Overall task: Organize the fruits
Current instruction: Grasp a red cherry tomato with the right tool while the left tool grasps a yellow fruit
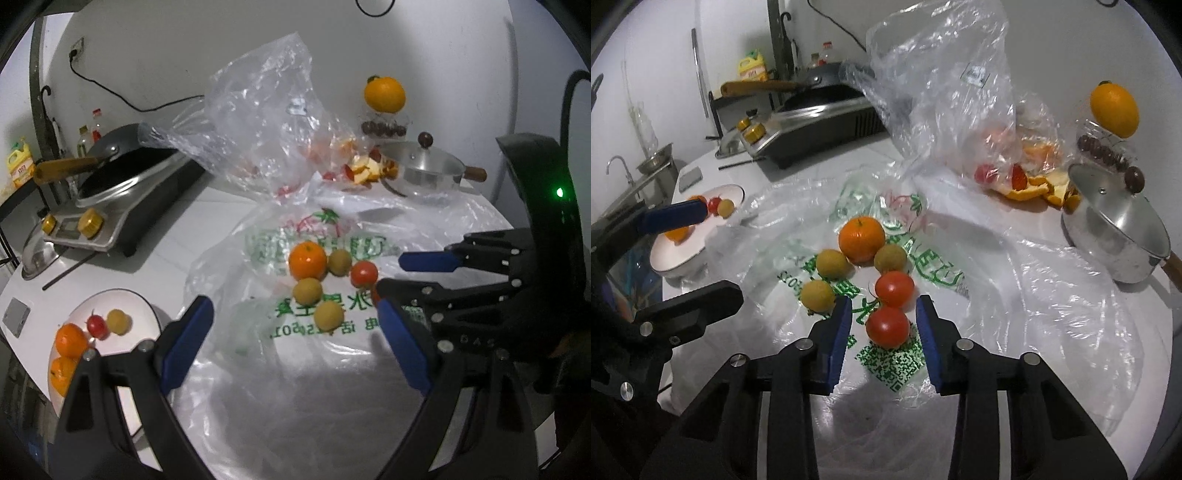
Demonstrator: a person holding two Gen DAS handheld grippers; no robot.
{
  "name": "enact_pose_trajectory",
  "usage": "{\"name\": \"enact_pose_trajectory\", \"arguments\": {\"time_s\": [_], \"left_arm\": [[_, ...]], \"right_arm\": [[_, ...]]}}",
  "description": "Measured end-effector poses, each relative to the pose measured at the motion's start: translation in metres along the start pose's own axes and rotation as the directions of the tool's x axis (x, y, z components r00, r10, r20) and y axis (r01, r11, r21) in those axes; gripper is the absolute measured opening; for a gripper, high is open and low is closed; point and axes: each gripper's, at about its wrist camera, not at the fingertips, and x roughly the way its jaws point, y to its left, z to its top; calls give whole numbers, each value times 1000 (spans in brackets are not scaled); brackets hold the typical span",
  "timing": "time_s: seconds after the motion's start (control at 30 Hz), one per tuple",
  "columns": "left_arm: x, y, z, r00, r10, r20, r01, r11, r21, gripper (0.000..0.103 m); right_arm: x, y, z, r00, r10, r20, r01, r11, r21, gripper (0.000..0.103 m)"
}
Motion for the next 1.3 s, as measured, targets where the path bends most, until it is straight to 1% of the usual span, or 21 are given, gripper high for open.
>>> {"name": "enact_pose_trajectory", "arguments": {"time_s": [0.1,0.23,0.33,0.37,0.4,0.43,0.47,0.67,0.7,0.77,1.03,1.07,1.1,1.2,1.3], "left_arm": [[8,-2,0,1000,-9,-19,9,1000,7,84],[17,-5,-2,999,-16,-44,17,1000,10,81],[22,-9,-2,998,-26,-60,27,1000,16,76],[25,-10,-3,997,-29,-70,31,999,22,75],[27,-12,-3,997,-30,-76,32,999,28,71],[29,-14,-3,996,-32,-87,35,999,34,69],[32,-15,-3,995,-34,-95,38,999,36,66],[42,-22,-2,991,-48,-125,55,997,59,65],[46,-24,-3,989,-50,-136,59,996,61,63],[51,-25,-3,987,-52,-151,62,996,66,54],[68,-26,-4,980,-58,-192,73,995,73,48],[70,-26,-4,979,-61,-197,77,994,76,44],[72,-26,-5,978,-63,-201,79,994,77,42],[76,-26,-6,976,-75,-203,91,993,69,39],[76,-27,-5,977,-77,-198,93,993,73,32]], "right_arm": [[6,0,-1,1000,1,-20,-1,1000,-7,38],[13,-4,-3,999,5,-41,-5,1000,-2,38],[19,-7,-4,998,8,-64,-8,1000,0,38],[21,-8,-4,997,10,-70,-10,1000,-1,38],[21,-8,-5,997,13,-72,-14,1000,-1,36],[22,-8,-5,997,23,-73,-23,1000,-1,31],[22,-8,-5,997,29,-74,-29,1000,-3,31],[19,-10,-6,997,44,-65,-44,999,4,30],[17,-11,-6,997,48,-59,-47,999,9,30],[14,-12,-5,998,50,-46,-50,999,16,30],[9,-26,-6,999,38,-18,-37,998,59,30],[9,-26,-6,999,38,-17,-37,998,60,30],[9,-26,-6,999,37,-16,-36,998,60,30],[9,-27,-5,999,37,-15,-36,997,63,30],[9,-27,-6,999,35,-13,-34,997,66,30]]}}
